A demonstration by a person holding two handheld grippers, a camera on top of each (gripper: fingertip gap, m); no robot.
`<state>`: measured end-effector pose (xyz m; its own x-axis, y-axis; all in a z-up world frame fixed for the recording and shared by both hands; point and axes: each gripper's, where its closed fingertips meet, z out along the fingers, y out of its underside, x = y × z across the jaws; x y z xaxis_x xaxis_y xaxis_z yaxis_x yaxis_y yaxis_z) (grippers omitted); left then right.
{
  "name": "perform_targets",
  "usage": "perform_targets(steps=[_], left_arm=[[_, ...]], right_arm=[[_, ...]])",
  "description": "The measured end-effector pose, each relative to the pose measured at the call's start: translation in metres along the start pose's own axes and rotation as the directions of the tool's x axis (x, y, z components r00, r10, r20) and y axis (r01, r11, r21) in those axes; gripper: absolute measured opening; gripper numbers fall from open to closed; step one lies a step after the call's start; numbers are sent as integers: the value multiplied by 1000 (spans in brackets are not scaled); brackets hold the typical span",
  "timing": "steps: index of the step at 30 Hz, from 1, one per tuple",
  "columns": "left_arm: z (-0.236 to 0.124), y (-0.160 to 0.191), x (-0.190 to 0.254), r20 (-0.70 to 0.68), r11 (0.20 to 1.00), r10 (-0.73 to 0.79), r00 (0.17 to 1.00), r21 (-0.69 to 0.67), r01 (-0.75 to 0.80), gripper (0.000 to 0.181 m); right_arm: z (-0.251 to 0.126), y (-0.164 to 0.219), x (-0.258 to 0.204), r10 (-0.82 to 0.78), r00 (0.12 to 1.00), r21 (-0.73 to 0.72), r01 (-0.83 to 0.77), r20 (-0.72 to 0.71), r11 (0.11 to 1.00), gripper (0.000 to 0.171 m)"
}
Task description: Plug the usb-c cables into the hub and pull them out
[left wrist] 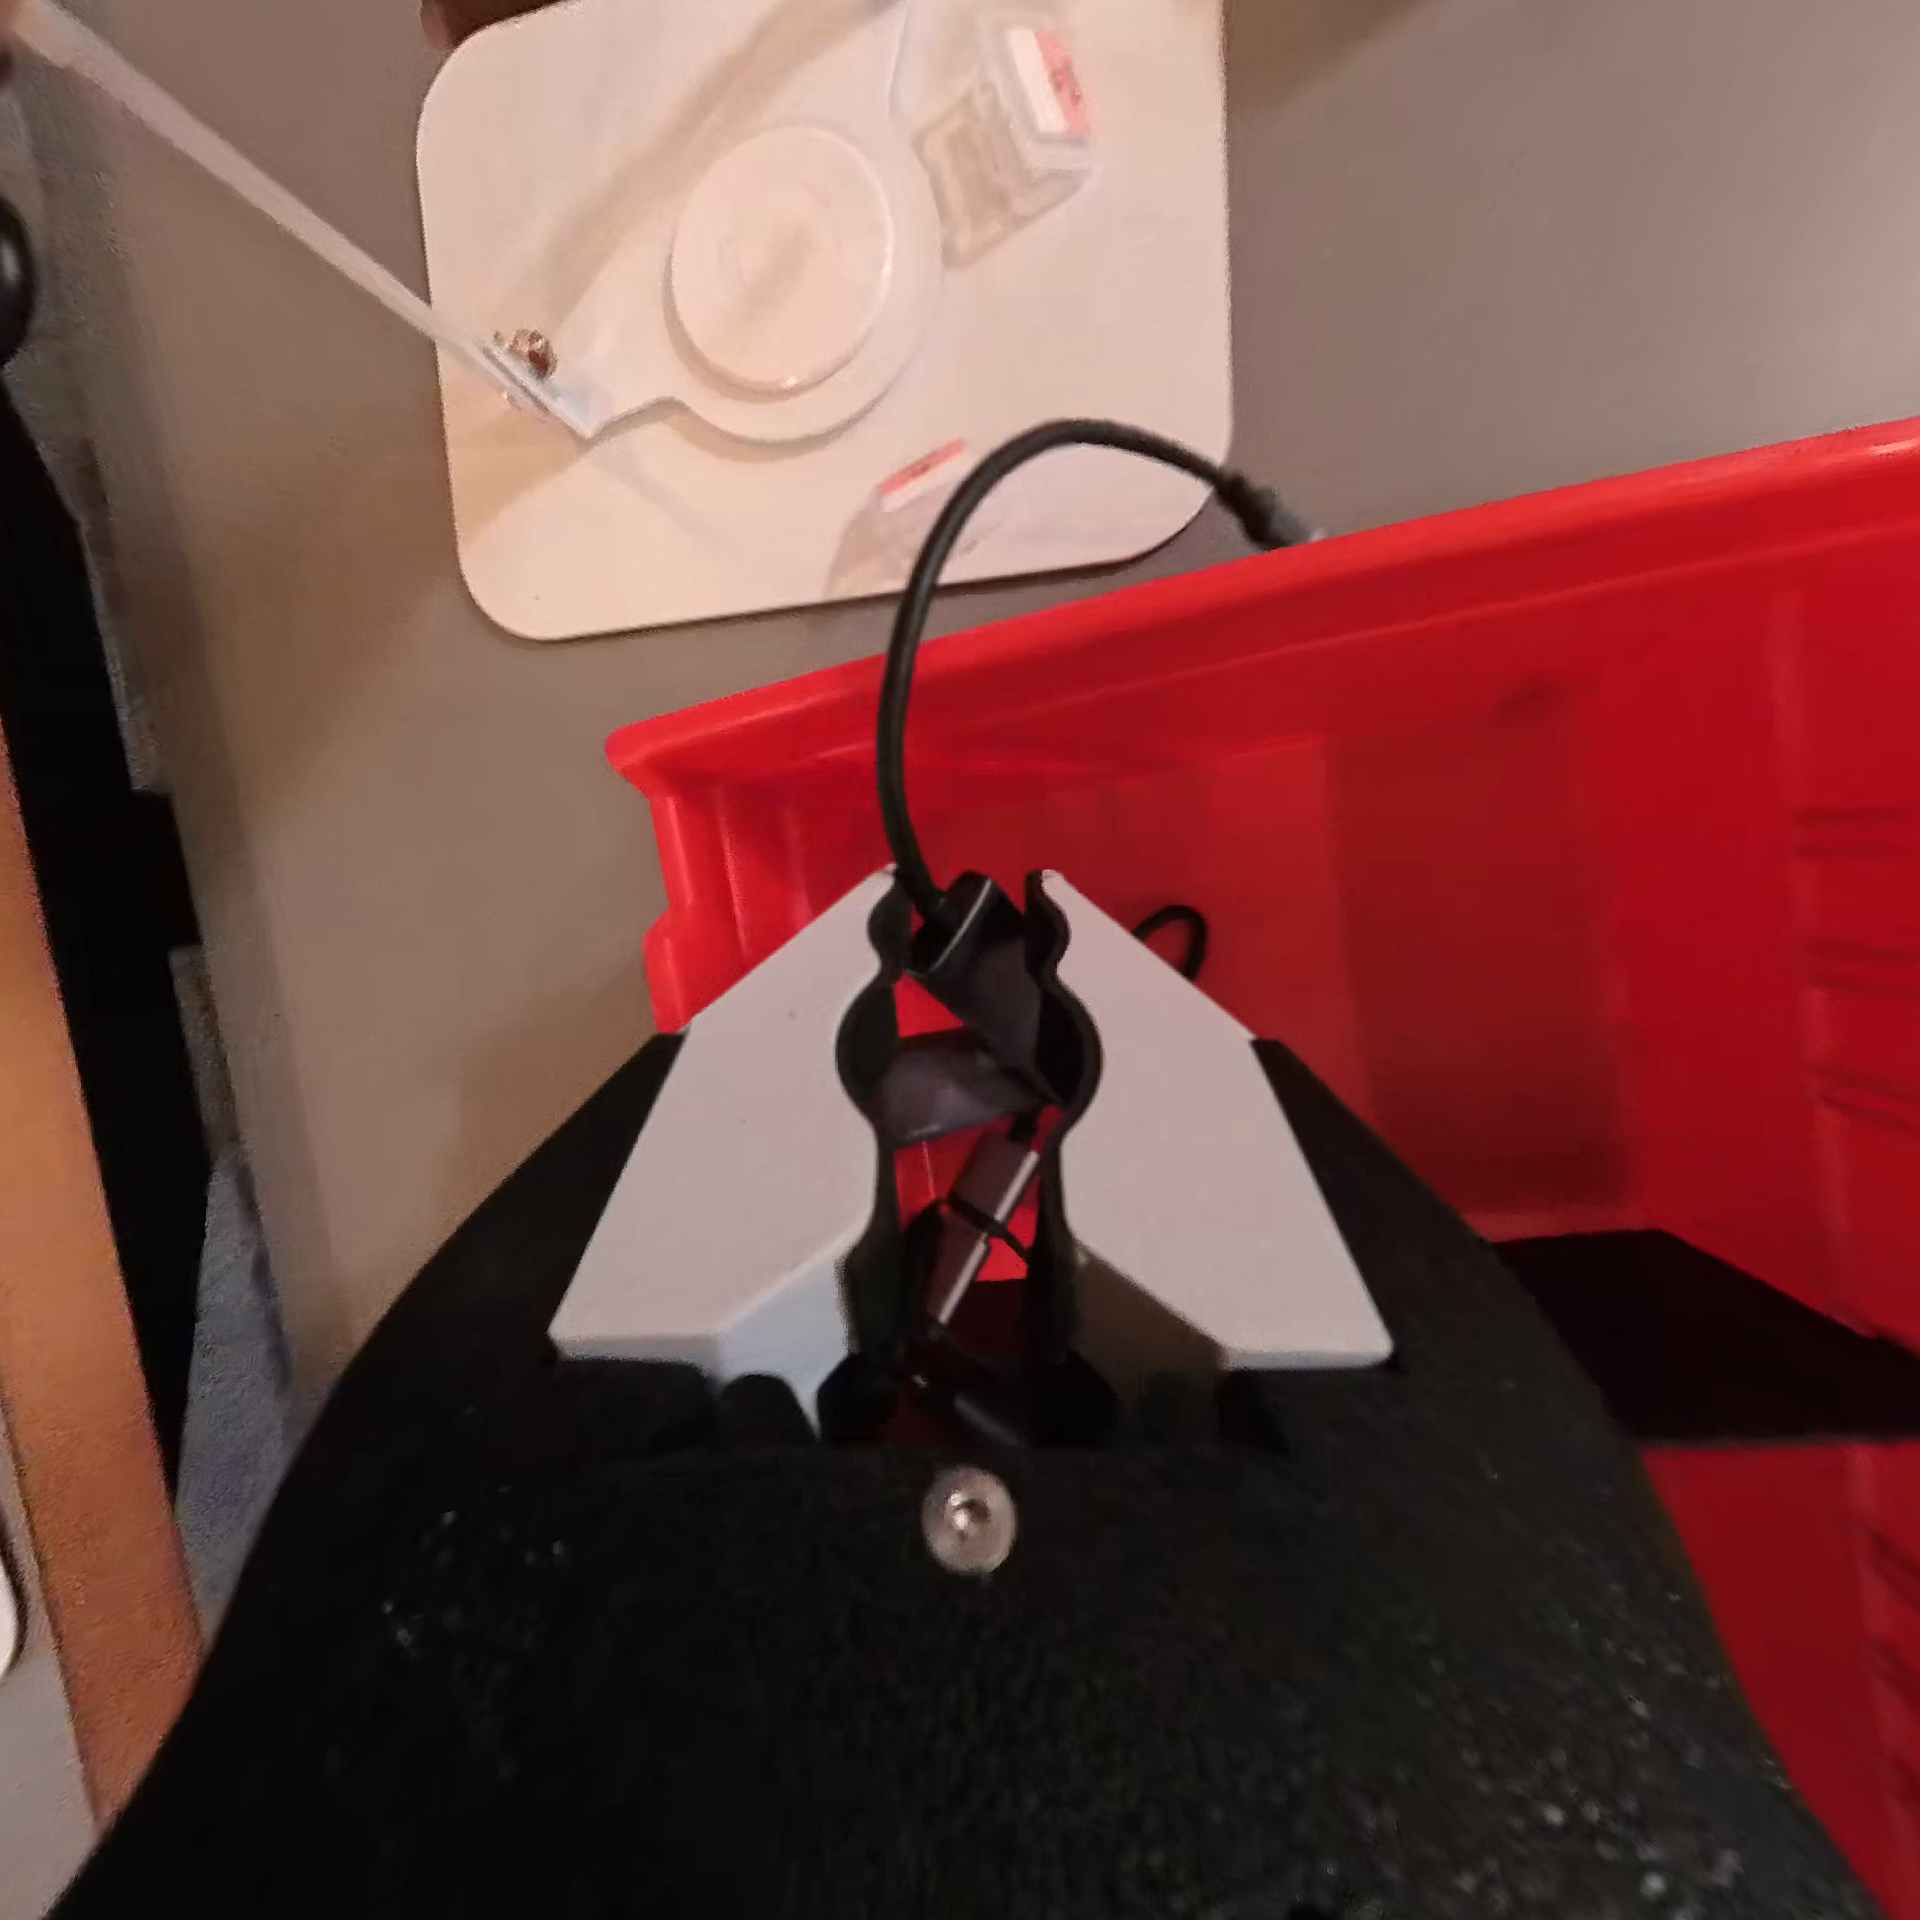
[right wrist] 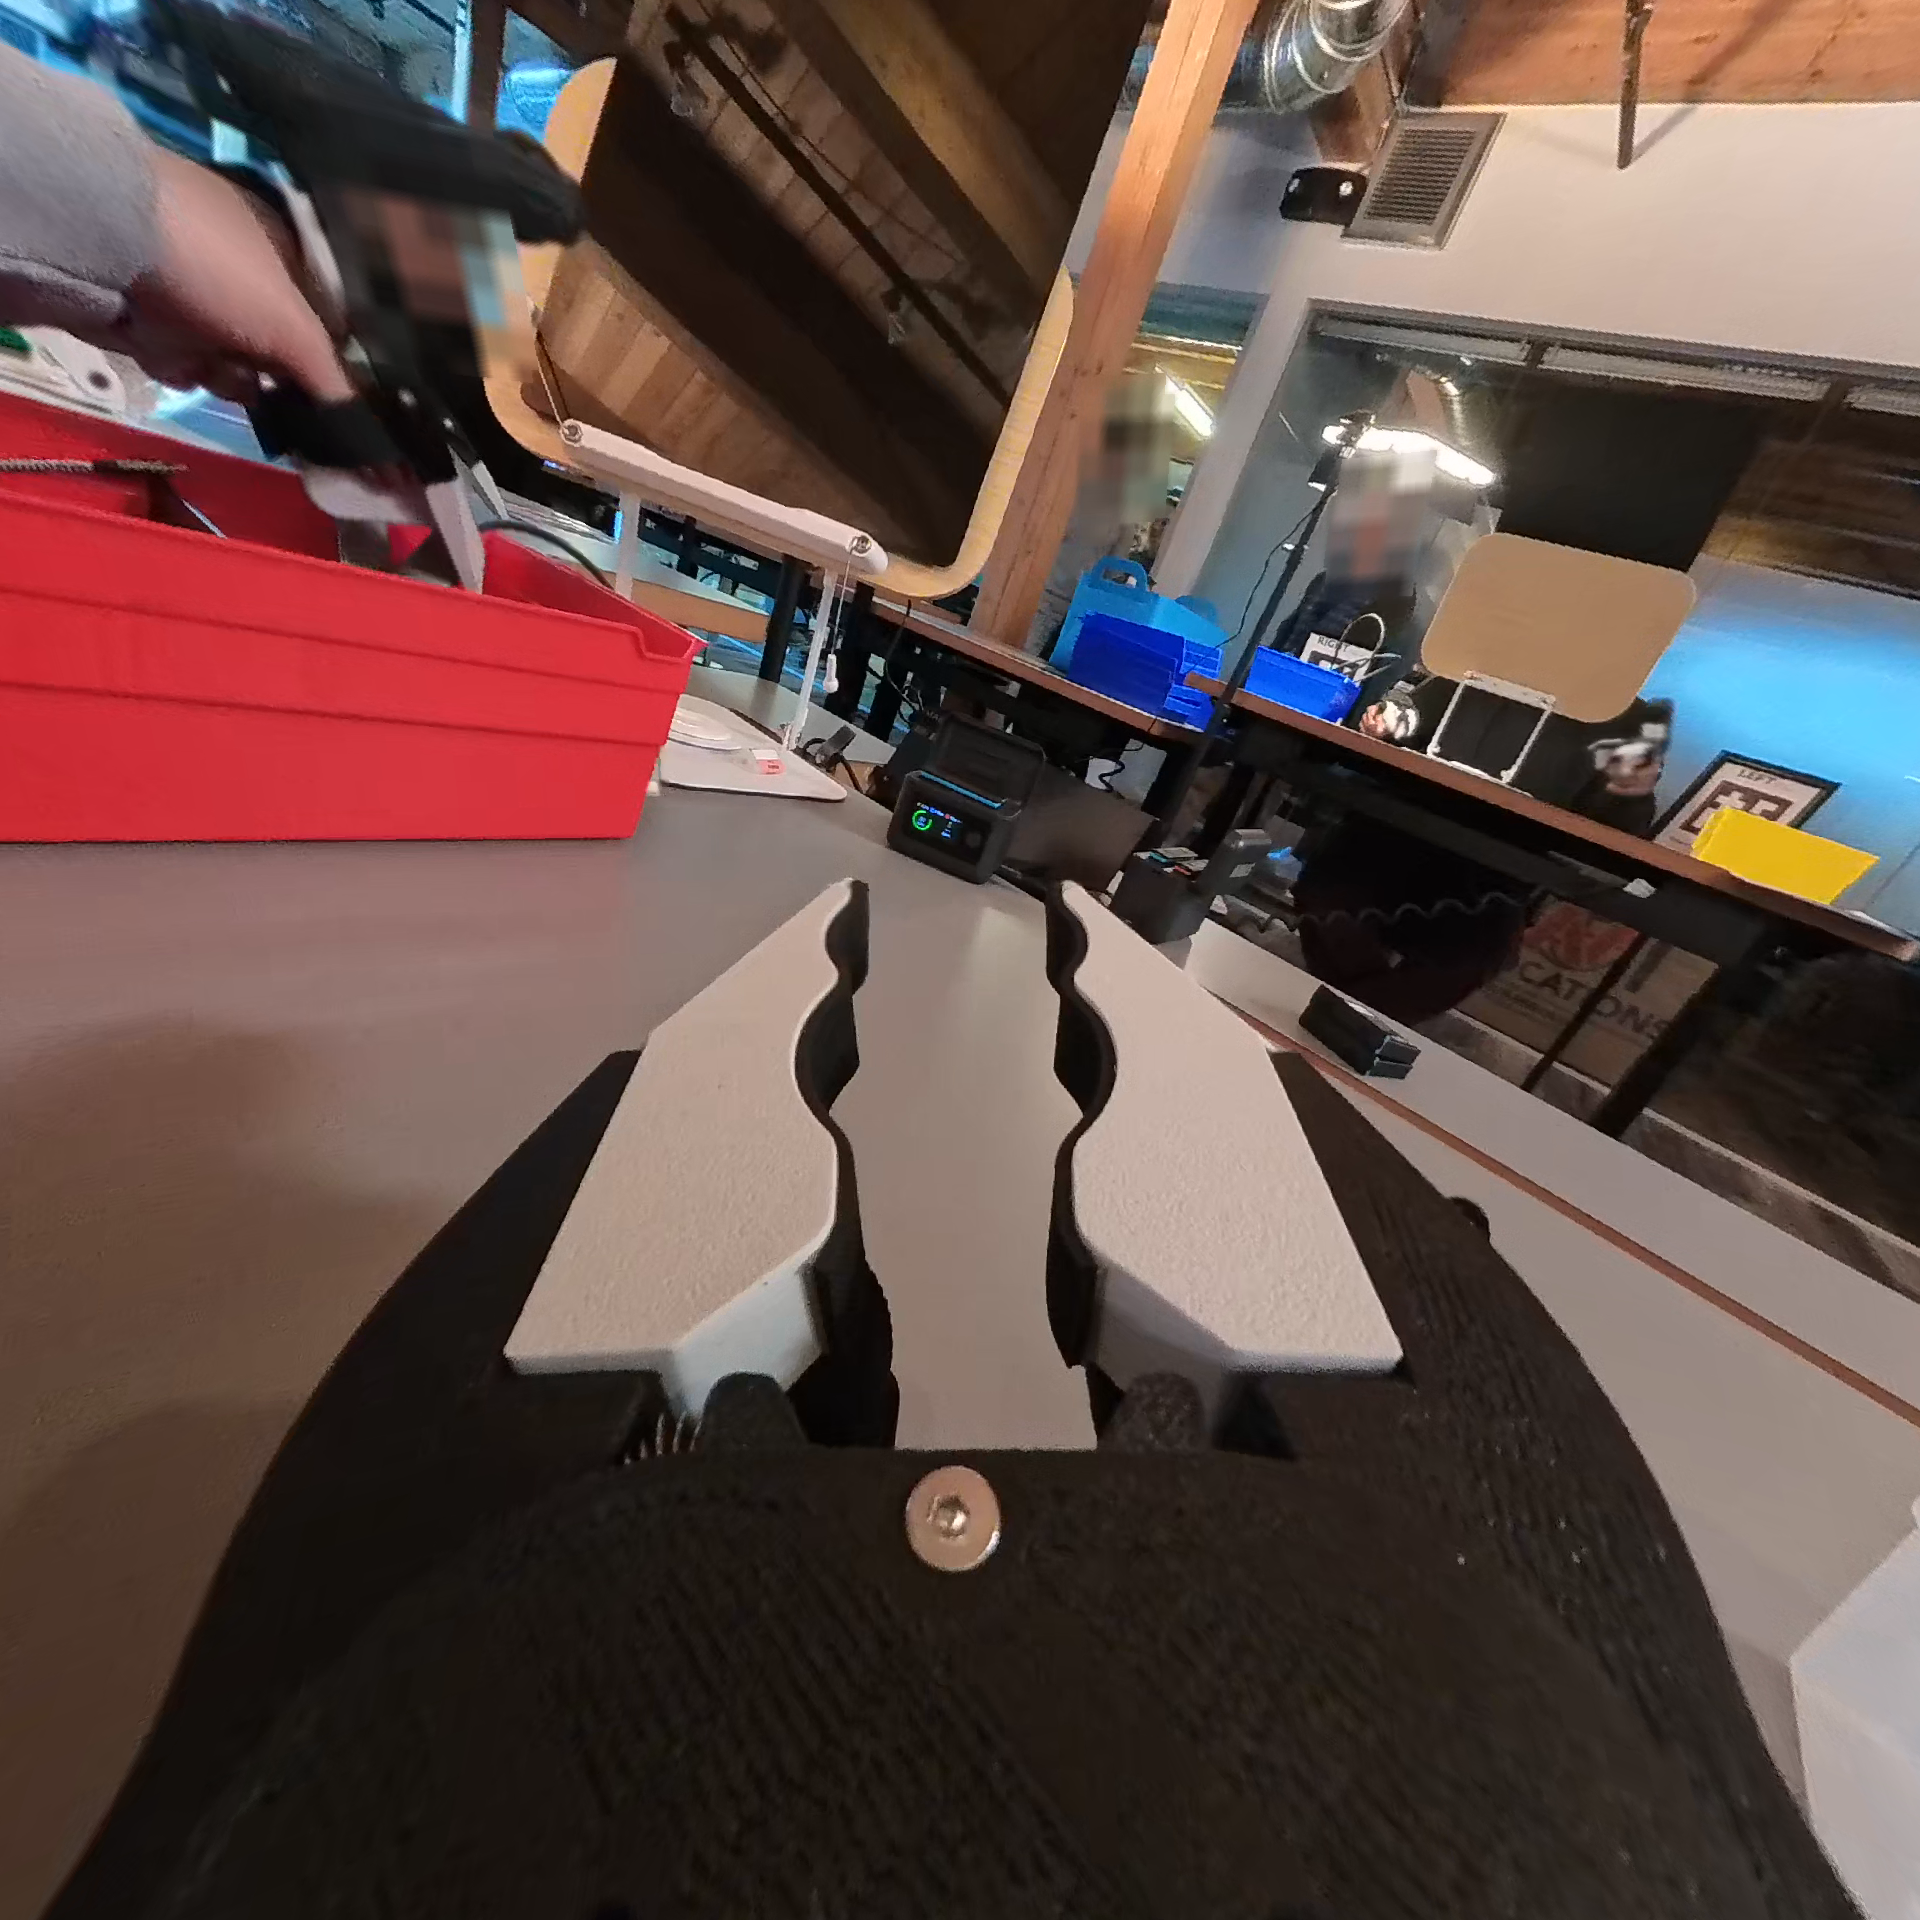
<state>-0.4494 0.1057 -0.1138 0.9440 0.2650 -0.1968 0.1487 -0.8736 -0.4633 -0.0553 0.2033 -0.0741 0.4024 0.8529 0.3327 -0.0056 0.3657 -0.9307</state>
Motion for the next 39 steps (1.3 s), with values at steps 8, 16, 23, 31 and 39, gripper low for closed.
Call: perform_targets(steps=[8, 16, 23, 31, 39], left_arm=[[-87, -33, 18, 38, 944, 61, 997, 321, -70, 8], [-195, -78, 181, 194, 552, 325, 926, 756, -352, 8], [-113, -52, 323, 502, 355, 559, 660, 574, -738, 8], [-47, -22, 359, 350, 449, 649, 676, 541, -711, 9], [-93, 2, 373, -169, 659, 546, 821, 691, -296, 70]], right_arm=[[-1, 0, 16, -5, 997, -3, 5, -73, 1000, 31], [-12, -4, 45, -68, 976, 9, 71, -207, 997, 29], [-25, 0, 68, -31, 954, 4, 34, -299, 999, 28], [-24, 2, 68, -24, 955, -3, 24, -296, 1000, 28], [-23, 1, 65, -48, 957, -5, 49, -285, 999, 30]])
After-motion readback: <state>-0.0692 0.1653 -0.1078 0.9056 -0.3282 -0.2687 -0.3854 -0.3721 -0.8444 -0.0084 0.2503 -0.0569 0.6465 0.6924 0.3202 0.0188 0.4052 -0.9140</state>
